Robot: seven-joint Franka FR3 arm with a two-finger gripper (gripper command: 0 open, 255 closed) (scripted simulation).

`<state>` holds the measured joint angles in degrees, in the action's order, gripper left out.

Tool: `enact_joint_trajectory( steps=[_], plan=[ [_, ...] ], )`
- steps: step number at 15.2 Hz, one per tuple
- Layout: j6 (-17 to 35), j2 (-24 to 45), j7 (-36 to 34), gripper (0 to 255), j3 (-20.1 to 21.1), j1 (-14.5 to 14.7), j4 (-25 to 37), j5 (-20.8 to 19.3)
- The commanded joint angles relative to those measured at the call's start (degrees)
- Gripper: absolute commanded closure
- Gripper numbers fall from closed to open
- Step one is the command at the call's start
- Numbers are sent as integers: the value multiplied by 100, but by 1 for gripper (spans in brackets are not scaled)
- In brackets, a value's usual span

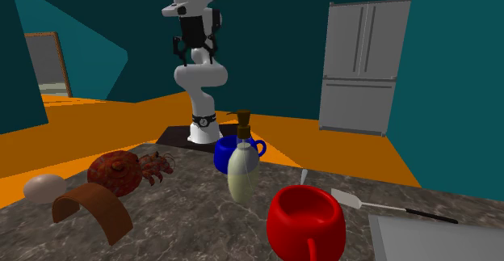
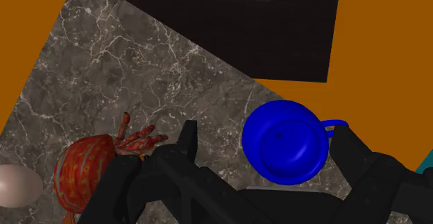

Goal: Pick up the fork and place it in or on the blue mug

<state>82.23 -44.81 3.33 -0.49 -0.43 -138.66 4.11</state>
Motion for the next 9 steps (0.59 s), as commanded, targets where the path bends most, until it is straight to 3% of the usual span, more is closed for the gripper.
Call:
enact_joint_trajectory(
  steps=[1, 9],
  plan=[
    [0, 0, 0, 0, 0, 0, 0, 0],
    [1546, 558, -1182, 0, 914, 144, -597, 670]
  ],
)
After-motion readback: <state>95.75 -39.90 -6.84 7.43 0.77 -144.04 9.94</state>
